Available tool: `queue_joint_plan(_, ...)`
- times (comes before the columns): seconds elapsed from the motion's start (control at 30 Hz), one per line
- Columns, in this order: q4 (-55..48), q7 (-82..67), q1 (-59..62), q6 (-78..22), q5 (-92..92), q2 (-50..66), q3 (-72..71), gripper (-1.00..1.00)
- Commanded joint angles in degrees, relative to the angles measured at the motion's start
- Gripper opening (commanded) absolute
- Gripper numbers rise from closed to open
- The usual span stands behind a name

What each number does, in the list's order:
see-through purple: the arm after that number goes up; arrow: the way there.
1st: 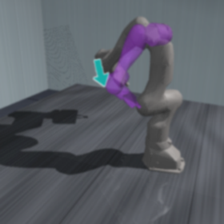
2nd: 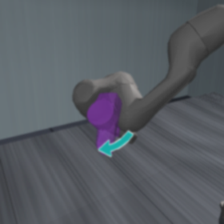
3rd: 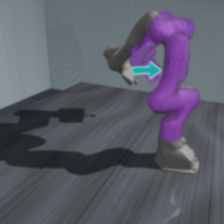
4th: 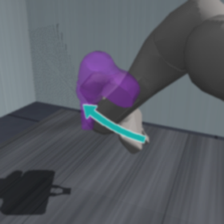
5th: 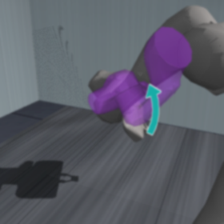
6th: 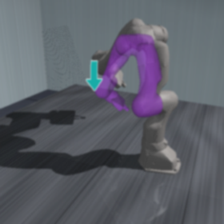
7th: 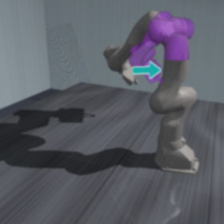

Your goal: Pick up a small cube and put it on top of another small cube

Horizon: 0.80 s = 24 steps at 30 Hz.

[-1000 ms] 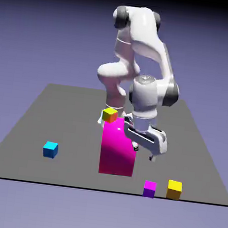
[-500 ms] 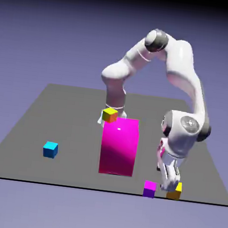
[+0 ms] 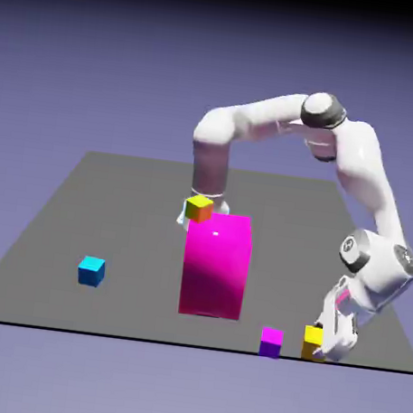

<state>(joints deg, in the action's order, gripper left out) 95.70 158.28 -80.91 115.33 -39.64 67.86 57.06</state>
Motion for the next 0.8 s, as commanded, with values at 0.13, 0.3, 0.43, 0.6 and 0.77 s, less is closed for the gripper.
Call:
queue_joint_plan(0.13,1.9,0.0,3.1,-7.2,1.9,-3.9,6.9,-1.0)
queue_joint_plan(0.3,10.7,-2.5,13.5,-8.5,-1.5,-3.1,12.8,-1.0)
queue_joint_plan(0.43,17.7,-4.6,21.8,-9.6,-4.2,-2.5,17.6,-1.0)
queue_joint_plan(0.6,26.5,-7.1,32.2,-10.9,-7.6,-1.7,23.5,-1.0)
queue_joint_plan(0.77,31.0,-9.0,37.0,-7.8,-12.2,0.1,21.4,-1.0)
